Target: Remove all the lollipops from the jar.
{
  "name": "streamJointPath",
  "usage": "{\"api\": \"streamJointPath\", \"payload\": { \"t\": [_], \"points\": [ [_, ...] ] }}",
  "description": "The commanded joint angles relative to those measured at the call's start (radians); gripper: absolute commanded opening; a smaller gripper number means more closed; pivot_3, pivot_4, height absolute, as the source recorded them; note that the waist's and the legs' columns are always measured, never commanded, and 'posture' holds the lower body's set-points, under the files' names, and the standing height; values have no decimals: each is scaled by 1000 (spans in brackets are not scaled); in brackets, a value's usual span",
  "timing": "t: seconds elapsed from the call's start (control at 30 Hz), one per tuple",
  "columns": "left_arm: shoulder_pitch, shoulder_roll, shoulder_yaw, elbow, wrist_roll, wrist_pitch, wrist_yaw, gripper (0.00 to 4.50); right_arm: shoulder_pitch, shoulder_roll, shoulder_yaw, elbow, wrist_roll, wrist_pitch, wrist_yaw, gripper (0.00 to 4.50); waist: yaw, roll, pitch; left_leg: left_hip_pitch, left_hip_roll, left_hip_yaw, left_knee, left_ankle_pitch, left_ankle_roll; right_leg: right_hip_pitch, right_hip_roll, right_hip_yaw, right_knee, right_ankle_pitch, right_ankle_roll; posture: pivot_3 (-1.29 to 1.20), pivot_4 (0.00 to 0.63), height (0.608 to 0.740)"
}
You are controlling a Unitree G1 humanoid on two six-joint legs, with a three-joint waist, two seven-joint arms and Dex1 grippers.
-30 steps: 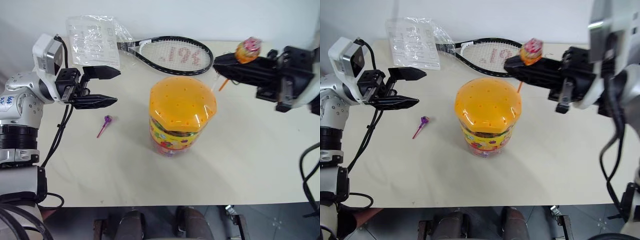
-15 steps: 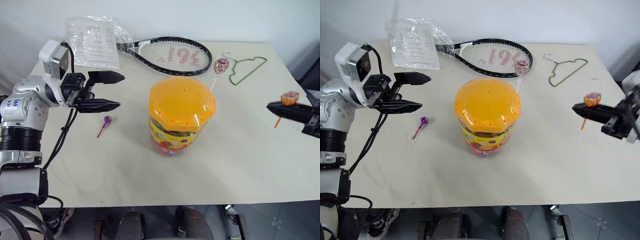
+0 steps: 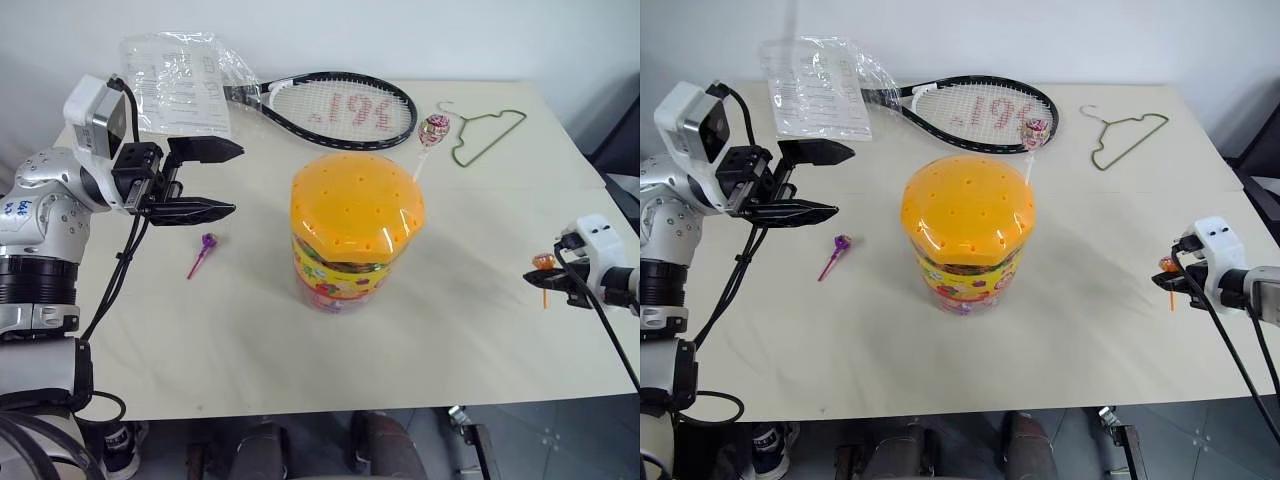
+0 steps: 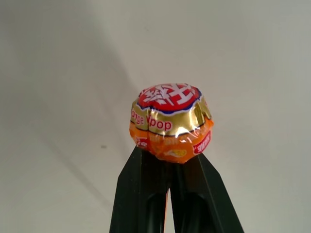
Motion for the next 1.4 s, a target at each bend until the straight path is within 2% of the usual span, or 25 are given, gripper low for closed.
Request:
{"api": "streamJointPath", "payload": {
  "t": [0.03,0.23,0.4,0.5,0.57,0.63,0.8,0.97,1.07,1.23,1.33,1.4],
  "points": [
    [-31,-13,60,-16,-19,10,-112,4500,-19,15,-7,54,-61,-43,2,814,0,0,0,0,0,0,0,0,0,0,0,0,0,0,0,0,150,740],
    [-28,-11,66,-14,-2,15,-112,4500,20,17,-69,6,-60,-17,17,2828,-2,0,0,0,0,0,0,0,0,0,0,0,0,0,0,0,150,740],
    [-39,-8,62,-8,-6,22,-112,4500,186,-48,-288,-274,3,67,60,4478,5,1,0,-1,0,0,0,0,0,0,0,0,0,0,0,0,150,740],
    [-50,-5,57,2,-8,24,-112,4500,237,-60,-432,-445,63,122,92,4478,11,2,0,0,0,0,0,0,0,0,0,0,0,0,0,0,150,740],
    [-58,-6,51,8,-10,26,-112,4500,199,-57,-516,-542,141,164,108,4478,10,2,0,0,0,0,1,0,0,0,0,0,0,0,0,0,150,740],
    [-68,-10,43,17,-8,25,-112,4500,131,-54,-545,-605,224,194,113,4478,8,2,0,1,0,0,0,0,0,0,0,1,1,0,0,0,150,740],
    [-101,-33,19,57,5,7,-112,4500,-144,47,-412,-606,345,181,41,4478,3,1,0,1,0,-1,1,0,0,0,0,1,0,0,0,0,150,740],
    [-118,-47,8,79,18,-7,-112,4500,-354,194,-217,-510,332,114,38,4478,-2,1,0,0,0,0,0,0,0,0,0,0,1,0,0,0,150,740],
    [-109,-44,15,68,19,-6,-112,4500,-413,239,-119,-447,285,60,72,4478,-3,1,0,-1,0,0,0,0,0,-2,0,0,0,0,0,0,150,740],
    [-84,-23,39,39,23,7,-112,4500,-493,299,-63,-356,259,-1,112,4478,-4,1,0,-5,0,1,0,0,0,-6,0,1,1,0,0,0,150,740],
    [-71,-14,54,23,25,14,-112,4500,-519,307,-45,-344,261,-8,140,3856,-5,1,0,-5,0,1,0,0,0,-7,0,1,2,0,0,0,150,740],
    [-61,-10,65,11,26,21,-112,4500,-538,309,-49,-348,273,1,146,3230,-5,1,0,-5,0,1,0,0,0,-7,0,1,2,0,0,0,150,740]
  ]
}}
